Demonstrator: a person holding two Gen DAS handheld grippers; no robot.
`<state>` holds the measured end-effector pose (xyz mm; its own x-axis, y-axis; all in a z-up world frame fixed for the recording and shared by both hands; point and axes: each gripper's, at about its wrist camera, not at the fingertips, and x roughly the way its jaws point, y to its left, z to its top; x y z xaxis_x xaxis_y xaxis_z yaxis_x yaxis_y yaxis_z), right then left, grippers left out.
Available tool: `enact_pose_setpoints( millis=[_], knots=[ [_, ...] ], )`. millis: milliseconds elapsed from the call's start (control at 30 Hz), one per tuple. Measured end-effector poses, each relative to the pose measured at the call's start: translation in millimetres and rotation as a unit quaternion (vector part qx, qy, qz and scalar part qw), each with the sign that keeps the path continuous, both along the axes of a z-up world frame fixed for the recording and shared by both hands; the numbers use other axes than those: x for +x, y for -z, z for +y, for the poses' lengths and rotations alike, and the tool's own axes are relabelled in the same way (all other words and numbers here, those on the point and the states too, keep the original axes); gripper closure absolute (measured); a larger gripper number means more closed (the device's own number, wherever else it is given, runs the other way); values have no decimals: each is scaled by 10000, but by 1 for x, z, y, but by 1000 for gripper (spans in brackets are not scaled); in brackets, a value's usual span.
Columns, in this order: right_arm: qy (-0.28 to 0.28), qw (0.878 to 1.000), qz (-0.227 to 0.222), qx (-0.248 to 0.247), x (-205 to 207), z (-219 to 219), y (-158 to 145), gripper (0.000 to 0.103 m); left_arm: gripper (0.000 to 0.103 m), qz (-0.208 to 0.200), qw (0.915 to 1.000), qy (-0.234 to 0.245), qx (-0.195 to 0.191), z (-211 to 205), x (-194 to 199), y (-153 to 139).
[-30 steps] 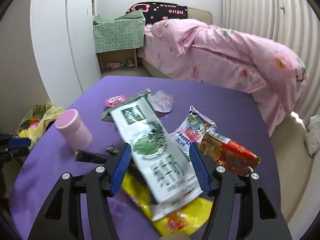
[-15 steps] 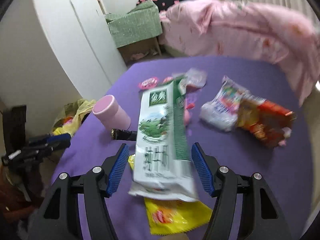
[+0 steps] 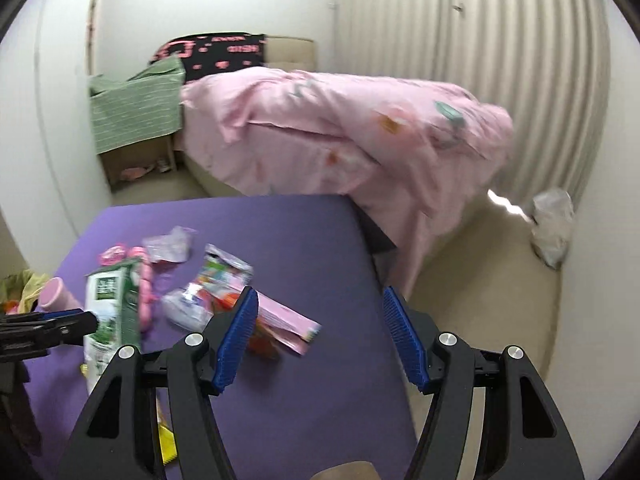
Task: Collect trash
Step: 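Grasp the white milk carton with the left tool while the right tool grasps the red snack bar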
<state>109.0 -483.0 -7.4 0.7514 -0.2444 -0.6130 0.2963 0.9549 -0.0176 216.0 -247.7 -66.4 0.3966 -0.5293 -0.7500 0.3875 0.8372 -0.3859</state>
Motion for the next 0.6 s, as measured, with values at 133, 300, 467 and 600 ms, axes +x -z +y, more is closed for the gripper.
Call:
enact_pose_setpoints(
  millis=[133, 300, 467, 600],
  knots=[
    [154, 9998, 71, 62, -7, -17, 14, 42, 51, -39, 9989, -63, 462, -24, 4, 8],
    [-2, 9995, 208, 242, 0, -12, 31, 42, 51, -293, 9956, 474, 757, -38, -4, 10],
    [-289, 9989, 58, 375, 10, 6, 31, 42, 61, -200, 9929, 917, 725, -15, -12, 8],
    [-638, 9979, 89, 71, 26, 30, 29, 42, 70, -419, 9880, 1121, 975, 8, -22, 4]
  ],
)
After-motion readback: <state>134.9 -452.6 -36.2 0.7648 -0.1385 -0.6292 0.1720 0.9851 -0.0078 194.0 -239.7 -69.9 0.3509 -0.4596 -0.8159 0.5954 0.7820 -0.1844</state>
